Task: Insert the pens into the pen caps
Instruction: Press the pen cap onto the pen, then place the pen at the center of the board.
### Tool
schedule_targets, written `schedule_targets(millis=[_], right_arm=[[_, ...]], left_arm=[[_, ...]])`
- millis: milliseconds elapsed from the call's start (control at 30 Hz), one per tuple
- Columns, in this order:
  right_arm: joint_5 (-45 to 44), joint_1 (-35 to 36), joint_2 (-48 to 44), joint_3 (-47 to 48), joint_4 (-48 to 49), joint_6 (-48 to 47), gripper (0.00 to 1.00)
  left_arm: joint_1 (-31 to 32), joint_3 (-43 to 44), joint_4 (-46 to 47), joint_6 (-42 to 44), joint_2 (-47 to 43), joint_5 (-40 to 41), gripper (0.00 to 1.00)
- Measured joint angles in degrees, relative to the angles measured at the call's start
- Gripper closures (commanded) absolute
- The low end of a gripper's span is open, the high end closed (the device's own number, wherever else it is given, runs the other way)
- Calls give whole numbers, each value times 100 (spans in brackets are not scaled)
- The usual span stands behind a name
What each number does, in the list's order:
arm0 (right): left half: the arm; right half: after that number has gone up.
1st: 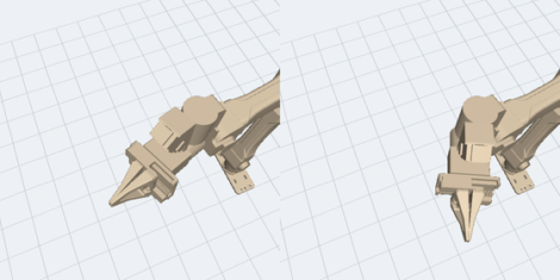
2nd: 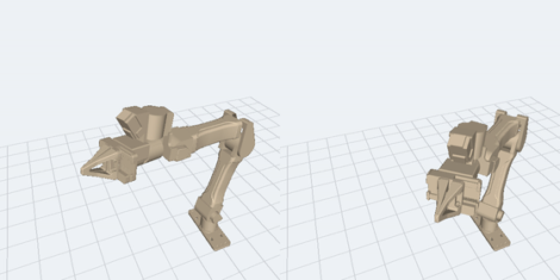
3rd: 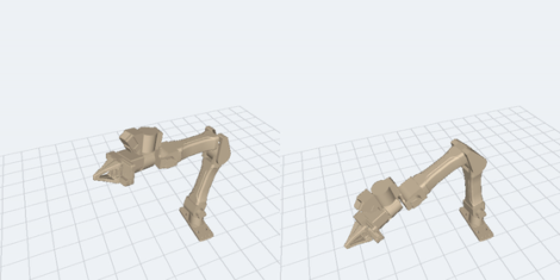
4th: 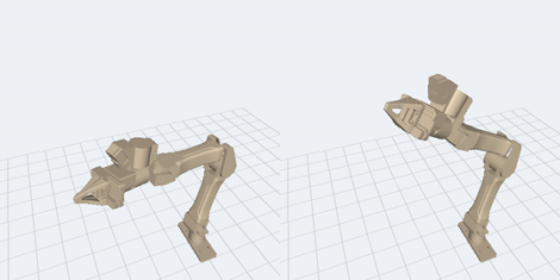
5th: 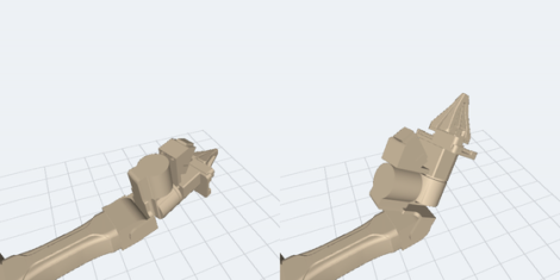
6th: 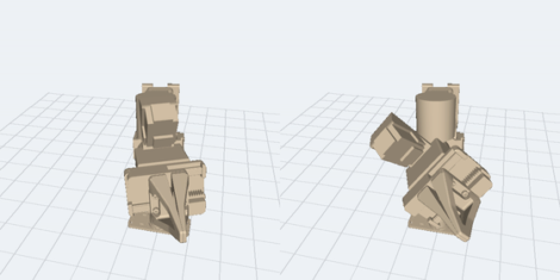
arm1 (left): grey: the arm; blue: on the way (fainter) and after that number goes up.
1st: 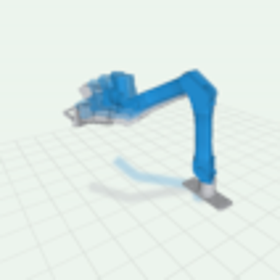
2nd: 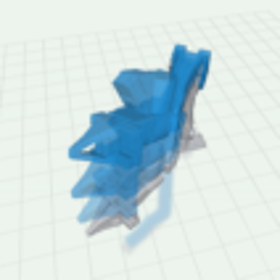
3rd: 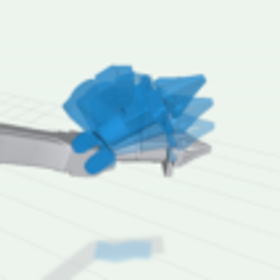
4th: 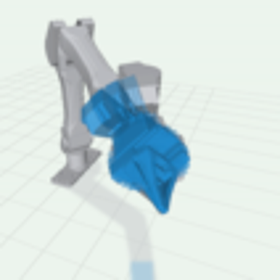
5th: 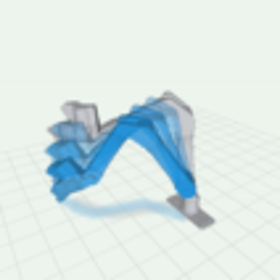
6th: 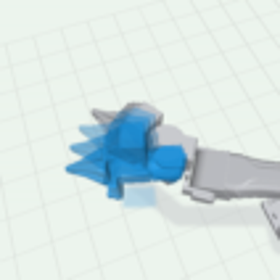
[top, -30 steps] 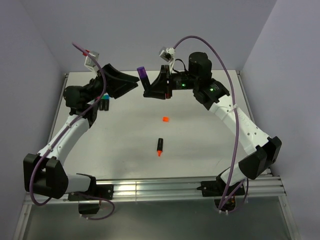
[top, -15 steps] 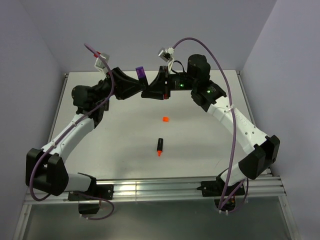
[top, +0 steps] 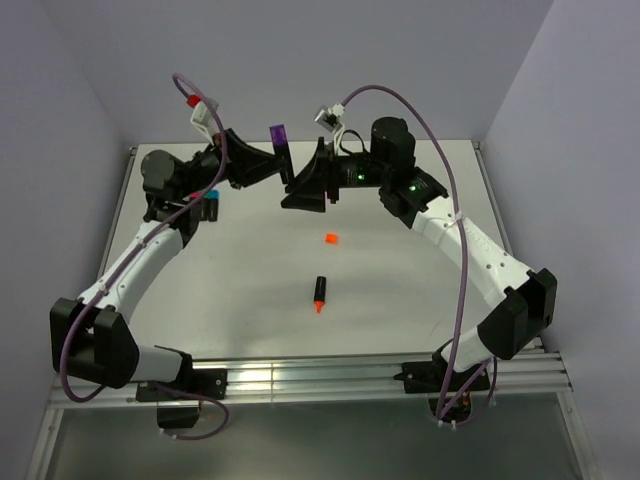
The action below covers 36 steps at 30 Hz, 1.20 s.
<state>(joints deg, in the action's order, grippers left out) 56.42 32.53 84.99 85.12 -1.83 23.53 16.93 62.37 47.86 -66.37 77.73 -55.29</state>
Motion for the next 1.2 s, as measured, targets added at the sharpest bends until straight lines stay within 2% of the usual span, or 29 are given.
schedule_targets(millis=[33,133,233,400,500,667,833,1000,1200], right_arm=[[-9,-24,-9,-74,-44,-52,19],[-35,-199,-70,-286,-247,-210,15],[-120,-522,-195,-525,-437,-396,15],[-227,-953,-468,-824,-721,-675,15],[-247,-999,-538,-831,-802,-802,15],[-243,-997,-535,-831,-898,-866,16],[-229,-997,-514,-828,-927,-866,16],[-236,-997,-514,-831,-955,-892,16],[-229,-997,-476,-831,-979,-901,16]], left_arm=[[-107,109,-372,199,0,7,100],[-498,697,-2343,1408,44,227,100],[-728,1628,-4428,2850,402,848,100],[-837,2000,-6516,4328,1217,1606,100],[-879,2037,-7313,4776,1930,1921,100],[-981,2234,-8111,5130,3121,2371,100],[-1158,2885,-8413,5215,3799,2524,100],[-1362,3407,-8465,5215,4164,2852,100],[-1493,3606,-8574,5230,4487,3187,100]])
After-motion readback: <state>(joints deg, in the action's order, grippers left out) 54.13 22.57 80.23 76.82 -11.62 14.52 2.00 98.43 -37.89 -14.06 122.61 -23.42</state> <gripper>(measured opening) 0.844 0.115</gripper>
